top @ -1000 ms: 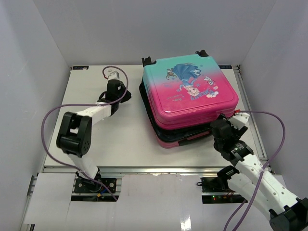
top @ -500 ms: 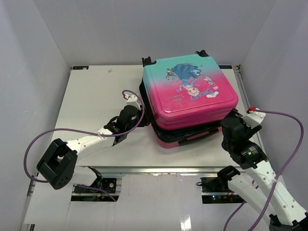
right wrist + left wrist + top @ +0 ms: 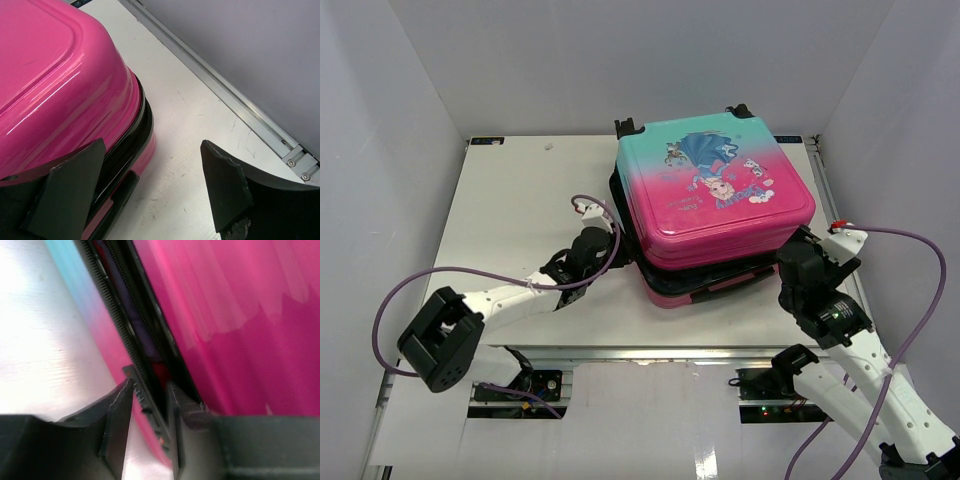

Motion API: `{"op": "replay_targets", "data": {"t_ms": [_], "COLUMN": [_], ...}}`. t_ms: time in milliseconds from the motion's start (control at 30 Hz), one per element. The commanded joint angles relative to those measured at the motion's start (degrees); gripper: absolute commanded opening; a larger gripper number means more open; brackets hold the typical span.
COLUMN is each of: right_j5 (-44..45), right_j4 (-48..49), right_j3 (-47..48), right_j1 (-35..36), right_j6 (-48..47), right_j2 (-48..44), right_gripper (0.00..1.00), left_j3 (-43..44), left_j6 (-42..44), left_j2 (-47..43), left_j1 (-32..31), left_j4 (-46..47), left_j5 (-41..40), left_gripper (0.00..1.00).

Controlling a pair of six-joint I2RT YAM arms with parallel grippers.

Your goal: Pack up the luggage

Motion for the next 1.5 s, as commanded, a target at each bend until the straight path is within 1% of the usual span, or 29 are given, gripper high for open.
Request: {"op": "replay_targets", "data": {"t_ms": [0,133,167,267,333,367,433,467,533,567,600,667,733,767,800,833,867,933,1033,1100,1167,1200,1267,1300,1333,1367,1467], "right_j5": [0.42,-0.3,-0.3,-0.56,-1.42,-2.18,-4.6,-6.9,-10.04,-12.5,-14.51,-16.98,-17.9,-18.56,-19.89,-21.2,-21.78,-21.67,-20.25,-20.84,-23.59,-24.79,-26.63,-26.43,-25.83,-25.01,-21.33], "right_j4": [0.18,0.18,0.18,0.21,0.72,1.8,3.69,5.91,8.79,11.38,13.9,16.86,17.64,18.39,19.91,21.75,23.26,23.91,23.21,21.26,19.78,19.06,16.23,15.08,14.07,13.4,10.52], "right_j3": [0.95,0.65,0.53,0.36,0.39,0.07,-1.07,-1.65,-3.38,-3.85,-4.41,-4.61,-4.14,-4.06,-4.54,-5.17,-5.53,-6.07,-5.82,-4.32,-2.96,-2.16,-1.28,-0.83,-0.64,-0.63,0.41], "right_j1": [-0.11,-0.03,-0.03,-0.04,-0.05,-0.03,-0.03,-0.1,-0.03,-0.03,-0.07,-0.03,-0.03,0.03,0.02,-0.03,-0.03,0.06,-0.04,-0.11,-0.1,-0.03,-0.03,-0.03,-0.03,-0.03,-0.06], "right_j6": [0.77,0.59,0.59,0.59,0.47,-0.02,-1.42,-1.94,-2.64,-3.41,-4.54,-6.04,-6.61,-7.22,-8.37,-9.56,-10.28,-10.23,-9.8,-9.41,-9.04,-8.77,-7.95,-7.33,-6.76,-6.3,-4.31], "right_j2": [0.18,-0.81,-1.06,-1.27,-1.21,-1.14,-0.94,-0.5,0.45,1.29,2.19,4.14,5.15,5.43,5.23,4.86,4.53,3.84,3.2,2.6,1.66,1.35,1.15,1.27,1.26,1.21,0.88], "right_gripper": [0.84,0.84,0.84,0.84,0.84,0.84,0.84,0.84,0.83,0.83,0.83,0.83,0.83,0.83,0.84,0.84,0.84,0.84,0.83,0.8,0.78,0.77,0.78,0.79,0.82,0.83,0.85], "left_j3": [1.94,3.25,3.8,4.17,4.38,4.41,5.37,6.31,11.59,13.74,17.89,29.96,42.0,45.6,47.5,48.32,47.64,42.82,31.21,22.12,13.64,10.95,4.07,2.0,-0.08,-2.09,-4.0], "left_j6": [-1.38,-1.84,-1.91,-1.53,-1.24,-0.73,0.71,1.3,3.12,3.38,2.84,2.46,2.26,3.07,4.45,5.48,5.82,5.66,5.27,4.71,4.95,4.99,4.38,3.97,3.9,4.56,5.46], "left_j2": [5.59,7.83,7.96,6.89,5.63,5.0,4.71,5.36,9.58,11.28,14.27,21.74,27.2,28.09,28.06,27.65,26.5,21.0,10.26,1.74,-6.11,-8.45,-14.04,-15.05,-17.95,-19.35,-19.11], "left_j1": [-0.17,0.44,1.06,3.3,6.59,9.37,17.19,20.29,29.46,31.67,34.24,39.34,41.5,41.89,41.84,41.69,41.58,41.49,40.72,39.81,38.61,38.12,36.35,34.96,31.94,26.3,17.88], "left_j4": [1.53,1.94,1.33,-0.23,-3.01,-3.5,-4.24,-4.57,-3.97,-3.88,-4.98,-9.42,-17.48,-19.36,-19.98,-20.14,-19.83,-18.84,-14.97,-13.62,-13.52,-13.52,-13.52,-12.97,-11.28,-10.39,-10.59], "left_j5": [0.19,-0.96,-0.78,-1.77,-2.71,-2.47,-1.45,-1.16,-0.51,-0.29,0.99,4.16,6.43,8.0,10.31,12.4,13.3,13.06,12.85,12.23,11.92,12.1,13.39,13.23,11.88,8.6,3.66], "left_gripper": [0.31,0.02,0.0,0.0,0.0,0.0,0.0,0.0,0.0,0.0,0.0,0.0,0.0,0.09,0.28,0.44,0.47,0.47,0.47,0.48,0.48,0.48,0.48,0.48,0.49,0.49,0.5]}}
